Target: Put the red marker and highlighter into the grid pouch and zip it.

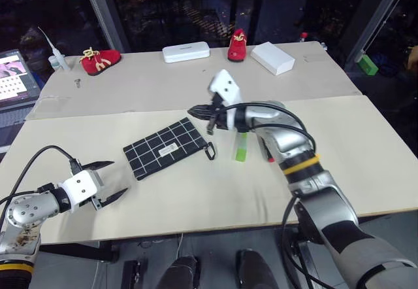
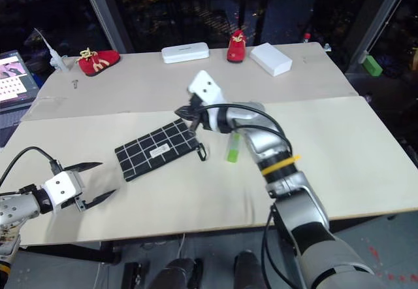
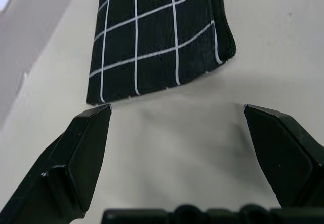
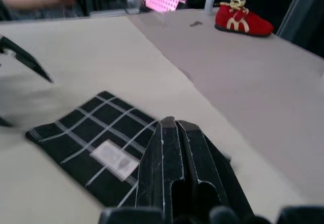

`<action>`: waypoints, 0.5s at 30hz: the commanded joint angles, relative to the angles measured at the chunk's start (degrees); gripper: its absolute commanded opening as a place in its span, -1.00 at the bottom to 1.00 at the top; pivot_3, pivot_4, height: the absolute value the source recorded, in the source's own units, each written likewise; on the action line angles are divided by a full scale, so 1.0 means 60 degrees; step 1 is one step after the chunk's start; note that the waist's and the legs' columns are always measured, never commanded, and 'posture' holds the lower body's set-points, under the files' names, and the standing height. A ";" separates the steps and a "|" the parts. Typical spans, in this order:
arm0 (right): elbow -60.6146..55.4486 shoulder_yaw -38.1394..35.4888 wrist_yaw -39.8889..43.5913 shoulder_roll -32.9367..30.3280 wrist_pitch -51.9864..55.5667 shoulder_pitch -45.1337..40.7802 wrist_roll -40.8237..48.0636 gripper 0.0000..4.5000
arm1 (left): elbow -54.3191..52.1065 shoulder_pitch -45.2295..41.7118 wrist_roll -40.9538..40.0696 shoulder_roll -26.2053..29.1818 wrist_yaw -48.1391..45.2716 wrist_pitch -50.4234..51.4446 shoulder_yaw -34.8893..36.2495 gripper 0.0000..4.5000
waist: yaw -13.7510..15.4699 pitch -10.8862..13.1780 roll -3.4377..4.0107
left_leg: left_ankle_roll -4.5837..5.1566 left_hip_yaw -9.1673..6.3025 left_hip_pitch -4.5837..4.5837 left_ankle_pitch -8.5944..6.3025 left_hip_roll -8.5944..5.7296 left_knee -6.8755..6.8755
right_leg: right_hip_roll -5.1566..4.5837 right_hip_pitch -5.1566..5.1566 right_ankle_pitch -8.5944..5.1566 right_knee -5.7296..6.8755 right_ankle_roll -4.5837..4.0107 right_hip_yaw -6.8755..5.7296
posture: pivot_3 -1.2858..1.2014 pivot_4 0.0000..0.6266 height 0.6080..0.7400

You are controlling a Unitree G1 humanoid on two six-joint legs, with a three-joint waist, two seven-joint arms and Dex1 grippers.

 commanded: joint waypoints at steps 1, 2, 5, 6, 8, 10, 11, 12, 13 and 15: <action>0.1062 0.0359 -0.0376 0.0378 -0.0462 -0.0279 -0.0695 -0.99 | 0.0036 -0.0307 0.0099 -0.0035 0.0177 -0.0251 -0.0195 1.00 | 0.0008 -0.0001 -0.0002 | -0.0001 0.0000 -0.0016 -0.0002 -0.0001 0.0004 | 0.0000 -0.0010 0.0001 0.0000 -0.0001 0.0000 | 0.03 -0.52 1.00; 0.1282 0.0453 -0.0371 0.0499 -0.0556 -0.0340 -0.0840 -0.99 | 0.0079 -0.0344 0.0095 -0.0046 0.0184 -0.0269 -0.0241 1.00 | -0.0012 -0.0001 -0.0002 | -0.0004 0.0012 -0.0047 -0.0001 -0.0005 0.0010 | -0.0003 -0.0017 0.0004 0.0004 -0.0005 0.0008 | 0.03 -0.52 1.00; 0.2039 0.0739 -0.0507 0.0912 -0.0888 -0.0453 -0.1292 -0.99 | 0.0315 -0.0455 0.0072 0.0009 0.0181 -0.0370 -0.0310 1.00 | -0.0116 -0.0001 -0.0001 | -0.0067 0.0032 -0.0082 0.0036 0.0003 0.0014 | 0.0001 -0.0051 0.0017 0.0009 -0.0025 0.0018 | 0.03 -0.52 1.00; 0.2232 0.0774 -0.0574 0.0993 -0.1025 -0.0466 -0.1410 -0.99 | 0.0353 -0.0475 0.0054 0.0026 0.0179 -0.0386 -0.0322 1.00 | -0.0174 -0.0001 -0.0001 | -0.0063 0.0032 -0.0079 0.0034 0.0003 0.0013 | 0.0003 -0.0050 0.0017 0.0010 -0.0026 0.0018 | 0.03 -0.52 1.00; 0.2521 0.0755 -0.0597 0.1121 -0.1191 -0.0456 -0.1523 -0.99 | 0.0382 -0.0490 0.0003 0.0049 0.0166 -0.0395 -0.0318 1.00 | -0.0261 -0.0001 -0.0001 | -0.0037 0.0049 -0.0068 0.0019 0.0010 0.0010 | 0.0005 -0.0054 0.0025 0.0013 -0.0036 0.0019 | 0.03 -0.52 1.00; 0.2888 0.0872 -0.0646 0.1215 -0.1457 -0.0389 -0.1790 -0.99 | 0.0472 -0.0527 -0.0033 0.0082 0.0154 -0.0419 -0.0301 1.00 | -0.0307 -0.0001 0.0000 | -0.0013 0.0049 -0.0052 0.0004 0.0012 0.0010 | 0.0010 -0.0044 0.0025 0.0014 -0.0037 0.0019 | 0.03 -0.52 1.00; 0.3051 0.0934 -0.0654 0.1256 -0.1539 -0.0352 -0.1923 -0.99 | 0.0519 -0.0538 -0.0055 0.0093 0.0151 -0.0436 -0.0286 1.00 | -0.0318 -0.0001 0.0000 | -0.0013 0.0050 -0.0042 0.0004 0.0016 0.0009 | 0.0014 -0.0039 0.0026 0.0015 -0.0037 0.0019 | 0.03 -0.52 1.00; 0.3169 0.0951 -0.0656 0.1290 -0.1604 -0.0337 -0.2019 -0.99 | 0.0553 -0.0543 -0.0069 0.0101 0.0150 -0.0453 -0.0278 1.00 | -0.0326 -0.0001 0.0000 | -0.0013 0.0051 -0.0035 0.0004 0.0016 0.0006 | 0.0015 -0.0037 0.0026 0.0018 -0.0038 0.0019 | 0.03 -0.52 1.00; 0.3307 0.1007 -0.0691 0.1313 -0.1679 -0.0316 -0.2156 -0.99 | 0.0587 -0.0549 -0.0080 0.0108 0.0150 -0.0476 -0.0272 1.00 | -0.0335 -0.0001 0.0000 | -0.0013 0.0052 -0.0029 0.0004 0.0018 0.0003 | 0.0016 -0.0036 0.0026 0.0022 -0.0038 0.0020 | 0.03 -0.52 1.00; 0.3580 0.1312 -0.0658 0.1313 -0.1889 -0.0165 -0.2580 -0.99 | 0.0636 -0.0519 -0.0119 0.0124 0.0141 -0.0519 -0.0250 1.00 | -0.0345 -0.0001 0.0000 | -0.0015 0.0057 -0.0026 0.0004 0.0023 -0.0001 | 0.0018 -0.0042 0.0026 0.0030 -0.0039 0.0021 | 0.03 -0.52 1.00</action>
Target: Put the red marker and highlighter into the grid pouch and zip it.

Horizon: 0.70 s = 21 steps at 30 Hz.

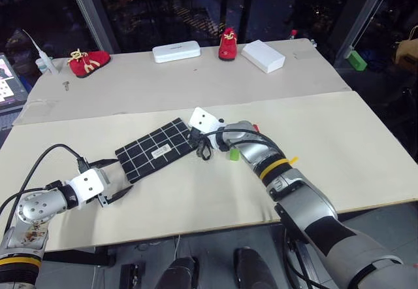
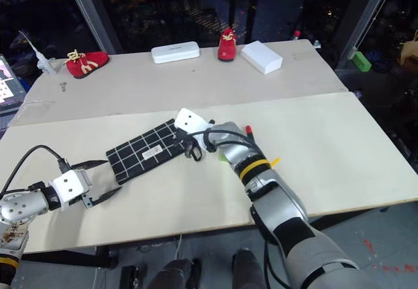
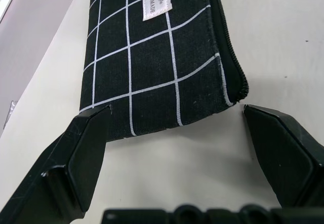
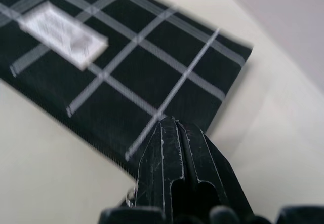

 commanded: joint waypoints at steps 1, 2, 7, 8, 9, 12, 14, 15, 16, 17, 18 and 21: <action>0.0324 0.0496 -0.0021 0.0087 -0.0566 0.0024 -0.0703 -0.99 | 0.0071 -0.0037 -0.0128 0.0184 0.0004 -0.0198 0.0122 1.00 | -0.0001 -0.0001 -0.0001 | -0.0001 0.0001 0.0006 -0.0001 0.0002 -0.0001 | 0.0001 0.0002 0.0000 0.0005 0.0000 0.0000 | 0.03 -0.52 1.00; 0.0401 0.0549 -0.0024 0.0089 -0.0636 0.0055 -0.0810 -0.99 | 0.0081 -0.0033 -0.0139 0.0189 0.0002 -0.0201 0.0124 1.00 | 0.0000 -0.0001 -0.0001 | -0.0008 0.0002 0.0018 -0.0006 0.0003 -0.0001 | 0.0001 0.0005 0.0000 0.0014 0.0000 -0.0001 | 0.03 -0.52 1.00; 0.0936 0.0874 -0.0381 0.0095 -0.1055 0.0186 -0.1474 -0.99 | 0.0433 -0.0019 0.0009 0.0310 -0.0028 -0.0340 0.0064 1.00 | 0.0011 -0.0003 -0.0001 | -0.0012 0.0021 0.0069 -0.0016 0.0005 0.0000 | -0.0003 0.0021 -0.0001 0.0062 -0.0001 -0.0002 | 0.03 -0.52 1.00; 0.1105 0.0951 -0.0576 0.0077 -0.1169 0.0171 -0.1653 -0.99 | 0.0626 -0.0067 0.0149 0.0345 0.0006 -0.0451 -0.0003 1.00 | 0.0010 -0.0004 -0.0002 | -0.0014 0.0027 0.0084 -0.0017 0.0008 -0.0002 | -0.0003 0.0024 -0.0002 0.0067 -0.0001 -0.0003 | 0.03 -0.52 1.00; 0.1221 0.0979 -0.0684 0.0066 -0.1237 0.0150 -0.1748 -0.99 | 0.0851 -0.0149 0.0322 0.0372 0.0079 -0.0606 -0.0088 1.00 | 0.0012 -0.0007 -0.0001 | -0.0016 0.0032 0.0098 -0.0019 0.0011 -0.0003 | -0.0002 0.0030 -0.0002 0.0071 -0.0002 -0.0005 | 0.03 -0.52 1.00; 0.1311 0.0848 -0.0686 0.0117 -0.1342 0.0112 -0.1733 -0.99 | 0.1661 -0.0557 0.1164 0.0446 0.0590 -0.1461 -0.0456 1.00 | 0.0040 -0.0020 -0.0005 | -0.0017 0.0038 0.0150 -0.0021 0.0020 -0.0005 | 0.0003 0.0054 -0.0005 0.0069 -0.0004 -0.0009 | 0.03 -0.52 1.00; 0.1317 0.0742 -0.0657 0.0136 -0.1368 0.0072 -0.1682 -0.99 | 0.2071 -0.0907 0.1469 0.0303 0.0900 -0.2007 -0.0683 1.00 | 0.0101 -0.0020 -0.0003 | -0.0016 0.0039 0.0218 -0.0024 0.0023 -0.0014 | 0.0003 0.0123 -0.0009 0.0059 -0.0004 -0.0014 | 0.03 -0.52 1.00; 0.1324 0.0705 -0.0653 0.0142 -0.1376 0.0059 -0.1672 -0.99 | 0.2242 -0.1029 0.1547 0.0263 0.0997 -0.2205 -0.0770 1.00 | 0.0119 -0.0027 -0.0005 | -0.0013 0.0039 0.0276 -0.0027 0.0024 -0.0034 | 0.0002 0.0174 -0.0018 0.0045 0.0001 -0.0014 | 0.03 -0.52 1.00; 0.1324 0.0645 -0.0649 0.0144 -0.1354 0.0035 -0.1640 -0.99 | 0.2413 -0.1172 0.1699 0.0204 0.1104 -0.2496 -0.0924 1.00 | 0.0131 -0.0029 -0.0007 | -0.0011 0.0039 0.0284 -0.0028 0.0025 -0.0038 | 0.0002 0.0185 -0.0025 0.0039 0.0008 -0.0015 | 0.03 -0.52 1.00; 0.1331 0.0602 -0.0652 0.0139 -0.1344 0.0013 -0.1629 -0.99 | 0.2554 -0.1305 0.1760 0.0132 0.1169 -0.2717 -0.1045 1.00 | 0.0147 -0.0035 -0.0006 | -0.0011 0.0039 0.0283 -0.0028 0.0027 -0.0037 | 0.0003 0.0183 -0.0026 0.0037 0.0008 -0.0016 | 0.03 -0.52 1.00; 0.1335 0.0557 -0.0668 0.0138 -0.1332 0.0000 -0.1625 -0.99 | 0.2701 -0.1441 0.1796 0.0059 0.1248 -0.2906 -0.1139 1.00 | 0.0173 -0.0040 -0.0004 | -0.0011 0.0039 0.0284 -0.0027 0.0027 -0.0036 | 0.0002 0.0181 -0.0025 0.0041 0.0008 -0.0016 | 0.03 -0.52 1.00; 0.1355 0.0463 -0.0685 0.0124 -0.1325 -0.0009 -0.1632 -0.99 | 0.3029 -0.1867 0.1869 -0.0127 0.1513 -0.3326 -0.1348 1.00 | 0.0245 -0.0043 -0.0006 | -0.0012 0.0045 0.0283 -0.0027 0.0027 -0.0036 | 0.0001 0.0176 -0.0024 0.0052 0.0006 -0.0014 | 0.03 -0.52 1.00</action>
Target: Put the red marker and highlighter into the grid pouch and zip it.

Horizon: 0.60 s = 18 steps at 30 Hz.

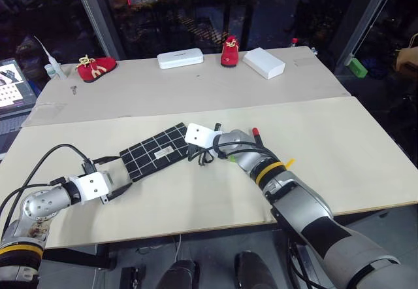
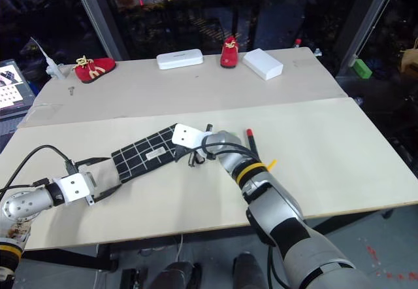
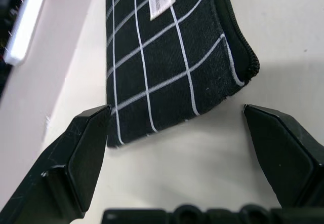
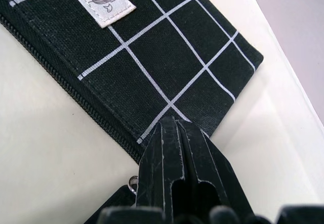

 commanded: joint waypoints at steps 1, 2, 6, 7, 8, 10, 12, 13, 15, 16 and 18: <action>0.0278 -0.0078 0.0038 -0.0024 0.0130 0.0028 -0.0121 -0.99 | 0.0467 -0.0449 0.0329 -0.0234 0.0350 -0.0538 -0.0385 1.00 | 0.0044 -0.0001 -0.0002 | 0.0000 0.0000 -0.0001 0.0000 0.0000 0.0001 | -0.0001 -0.0001 0.0000 0.0003 0.0000 0.0000 | 0.03 -0.52 1.00; 0.0285 -0.0091 0.0046 -0.0027 0.0126 0.0034 -0.0122 -0.99 | 0.0549 -0.0586 0.0311 -0.0304 0.0345 -0.0590 -0.0464 1.00 | 0.0049 -0.0002 -0.0004 | 0.0000 0.0000 -0.0004 0.0000 0.0000 0.0001 | -0.0001 -0.0004 0.0000 0.0002 0.0000 0.0000 | 0.03 -0.52 1.00; 0.0327 -0.0203 0.0042 -0.0007 0.0150 0.0043 -0.0078 -0.99 | 0.0944 -0.1133 0.0369 -0.0528 0.0388 -0.0672 -0.0769 1.00 | 0.0068 -0.0003 -0.0005 | 0.0001 0.0000 -0.0013 -0.0001 -0.0005 0.0002 | -0.0005 -0.0003 0.0000 0.0002 0.0000 -0.0001 | 0.03 -0.52 1.00; 0.0326 -0.0234 0.0053 -0.0002 0.0161 0.0038 -0.0068 -0.99 | 0.1044 -0.1232 0.0410 -0.0552 0.0424 -0.0701 -0.0829 1.00 | 0.0064 -0.0004 -0.0007 | 0.0001 0.0000 -0.0017 -0.0001 -0.0005 0.0002 | -0.0004 -0.0002 0.0000 0.0003 0.0000 -0.0001 | 0.03 -0.52 1.00; 0.0326 -0.0255 0.0065 0.0003 0.0163 0.0034 -0.0068 -0.99 | 0.1143 -0.1327 0.0447 -0.0578 0.0458 -0.0724 -0.0885 1.00 | 0.0060 -0.0004 -0.0008 | 0.0001 0.0000 -0.0018 -0.0001 -0.0005 0.0002 | -0.0004 0.0000 0.0000 0.0003 0.0000 0.0000 | 0.03 -0.52 1.00; 0.0335 -0.0290 0.0079 0.0010 0.0157 0.0024 -0.0084 -0.99 | 0.1324 -0.1490 0.0381 -0.0649 0.0368 -0.0791 -0.1014 1.00 | 0.0060 -0.0004 -0.0008 | 0.0001 0.0001 -0.0024 -0.0001 -0.0005 0.0001 | -0.0004 0.0001 0.0000 0.0007 0.0000 0.0000 | 0.03 -0.52 1.00; 0.0331 -0.0357 0.0082 0.0022 0.0171 0.0010 -0.0061 -1.00 | 0.1452 -0.1615 0.0315 -0.0734 0.0335 -0.0825 -0.1095 0.82 | 0.0062 -0.0004 -0.0008 | 0.0001 0.0001 -0.0024 -0.0001 -0.0005 0.0001 | -0.0004 0.0000 0.0000 0.0008 0.0000 0.0000 | 0.03 -0.52 1.00; 0.0330 -0.0378 0.0084 0.0027 0.0175 0.0007 -0.0057 -1.00 | 0.1495 -0.1648 0.0302 -0.0749 0.0344 -0.0842 -0.1119 0.69 | 0.0063 -0.0004 -0.0008 | 0.0001 0.0001 -0.0024 -0.0001 -0.0006 0.0001 | -0.0005 0.0001 0.0000 0.0007 0.0001 0.0000 | 0.03 -0.52 1.00; 0.0311 -0.0405 0.0111 0.0010 0.0176 0.0012 -0.0062 -1.00 | 0.1490 -0.1698 0.0103 -0.0868 0.0160 -0.0815 -0.1193 0.40 | 0.0065 -0.0004 -0.0008 | 0.0001 0.0001 -0.0025 -0.0001 -0.0005 0.0002 | -0.0004 0.0000 0.0000 0.0006 0.0001 0.0000 | 0.03 -0.52 1.00; 0.0296 -0.0415 0.0127 0.0001 0.0179 0.0019 -0.0062 -1.00 | 0.1485 -0.1712 0.0019 -0.0914 0.0087 -0.0806 -0.1222 0.25 | 0.0066 -0.0004 -0.0008 | 0.0001 0.0001 -0.0024 -0.0001 -0.0005 0.0002 | -0.0004 -0.0001 0.0000 0.0006 0.0001 0.0000 | 0.03 -0.52 1.00; 0.0260 -0.0437 0.0175 -0.0035 0.0158 0.0053 -0.0057 -1.00 | 0.1426 -0.1701 -0.0093 -0.0999 -0.0022 -0.0804 -0.1272 -0.07 | 0.0062 -0.0004 -0.0008 | 0.0001 0.0001 -0.0028 -0.0001 -0.0005 0.0001 | -0.0004 -0.0001 0.0000 0.0006 0.0001 0.0000 | 0.03 -0.52 1.00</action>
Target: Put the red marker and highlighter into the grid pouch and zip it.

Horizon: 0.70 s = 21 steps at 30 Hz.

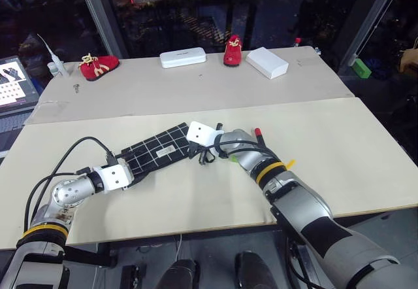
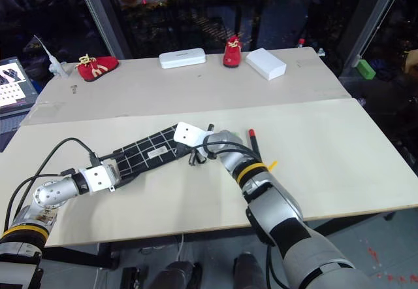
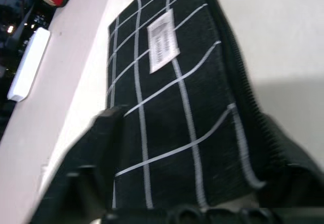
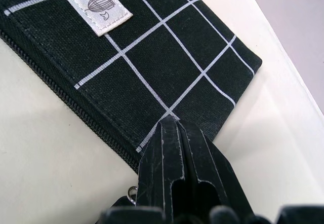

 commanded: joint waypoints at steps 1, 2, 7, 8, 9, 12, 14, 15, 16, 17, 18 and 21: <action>0.0129 -0.0056 0.0112 -0.0109 0.0139 0.0076 -0.0059 -1.00 | -0.0111 -0.0082 -0.0336 -0.0144 -0.0282 -0.0026 -0.0111 -0.23 | -0.0008 0.0000 0.0000 | 0.0000 0.0000 -0.0001 0.0000 0.0000 0.0000 | 0.0000 -0.0001 0.0000 -0.0001 0.0000 0.0000 | 0.03 -0.52 1.00; 0.0108 -0.0063 0.0166 -0.0131 0.0115 0.0100 -0.0047 -1.00 | -0.0166 -0.0053 -0.0431 -0.0197 -0.0369 0.0011 -0.0108 -0.38 | -0.0009 0.0000 0.0000 | 0.0000 0.0000 -0.0004 0.0000 0.0000 -0.0001 | 0.0001 -0.0003 0.0000 -0.0001 0.0000 0.0000 | 0.03 -0.52 1.00; 0.0103 -0.0225 0.0238 -0.0135 0.0111 0.0120 0.0100 -1.00 | -0.0377 0.0111 -0.0789 -0.0277 -0.0623 0.0265 -0.0075 -0.95 | -0.0014 0.0000 0.0000 | 0.0003 0.0000 -0.0006 -0.0002 0.0000 -0.0002 | 0.0000 -0.0003 0.0000 -0.0003 0.0000 0.0001 | 0.03 -0.52 1.00; 0.0132 -0.0275 0.0240 -0.0132 0.0122 0.0092 0.0134 -1.00 | -0.0461 0.0164 -0.0874 -0.0286 -0.0674 0.0360 -0.0049 -0.95 | -0.0013 0.0000 0.0000 | 0.0003 0.0000 -0.0008 -0.0002 0.0000 -0.0002 | 0.0000 -0.0005 0.0000 -0.0004 0.0000 0.0001 | 0.03 -0.52 1.00; 0.0167 -0.0319 0.0228 -0.0131 0.0129 0.0063 0.0146 -1.00 | -0.0548 0.0218 -0.0947 -0.0288 -0.0708 0.0435 -0.0028 -0.95 | -0.0013 0.0000 0.0000 | 0.0003 0.0000 -0.0009 -0.0002 0.0001 -0.0002 | 0.0000 -0.0006 0.0000 -0.0005 0.0000 0.0000 | 0.03 -0.52 1.00; 0.0241 -0.0457 0.0272 -0.0136 0.0122 0.0014 0.0214 -1.00 | -0.0848 0.0384 -0.1138 -0.0300 -0.0776 0.0666 0.0030 -0.95 | -0.0017 0.0000 0.0000 | 0.0003 0.0000 -0.0013 -0.0003 0.0001 -0.0004 | 0.0000 -0.0009 0.0000 -0.0005 0.0000 0.0001 | 0.03 -0.52 1.00; 0.0234 -0.0608 0.0350 -0.0140 0.0115 -0.0012 0.0362 -1.00 | -0.1085 0.0535 -0.1257 -0.0304 -0.0836 0.0988 0.0069 -0.95 | -0.0017 0.0000 0.0000 | 0.0003 0.0000 -0.0014 -0.0003 0.0001 -0.0005 | 0.0001 -0.0010 0.0000 -0.0006 0.0000 0.0001 | 0.03 -0.52 1.00; 0.0229 -0.0684 0.0382 -0.0141 0.0115 -0.0025 0.0433 -1.00 | -0.1194 0.0605 -0.1301 -0.0300 -0.0862 0.1147 0.0081 -0.95 | -0.0018 0.0001 0.0000 | 0.0004 0.0000 -0.0014 -0.0003 0.0002 -0.0005 | 0.0001 -0.0010 0.0000 -0.0007 0.0000 0.0001 | 0.03 -0.52 1.00; 0.0100 -0.1084 0.0568 -0.0106 0.0211 -0.0084 0.0876 -0.87 | -0.1380 0.0731 -0.1459 -0.0311 -0.0934 0.1374 0.0120 -0.98 | -0.0025 0.0001 0.0000 | 0.0003 0.0000 -0.0016 -0.0003 0.0002 -0.0006 | 0.0001 -0.0011 0.0000 -0.0008 0.0000 0.0001 | 0.03 -0.52 1.00; 0.0011 -0.1378 0.0709 -0.0083 0.0279 -0.0128 0.1194 -0.74 | -0.1540 0.0824 -0.1567 -0.0322 -0.0979 0.1552 0.0150 -1.00 | -0.0029 0.0001 0.0000 | 0.0003 0.0000 -0.0018 -0.0003 0.0002 -0.0006 | 0.0001 -0.0012 0.0000 -0.0010 0.0000 0.0002 | 0.03 -0.52 1.00; -0.0321 -0.1798 0.1188 -0.0135 0.0548 -0.0201 0.1738 -0.69 | -0.1779 0.0973 -0.1776 -0.0366 -0.1014 0.1842 0.0233 -1.00 | -0.0039 0.0002 0.0000 | 0.0004 0.0000 -0.0022 -0.0003 0.0003 -0.0005 | 0.0002 -0.0013 0.0000 -0.0014 0.0000 0.0002 | 0.03 -0.52 1.00; -0.0968 -0.2838 0.1735 -0.0394 0.1543 -0.0501 0.2860 -0.22 | -0.2511 0.1348 -0.2442 -0.0548 -0.0985 0.2805 0.0547 -1.00 | -0.0054 0.0004 0.0001 | 0.0004 0.0000 -0.0060 -0.0003 0.0006 -0.0002 | 0.0003 -0.0043 0.0001 -0.0019 -0.0001 0.0003 | 0.03 -0.52 1.00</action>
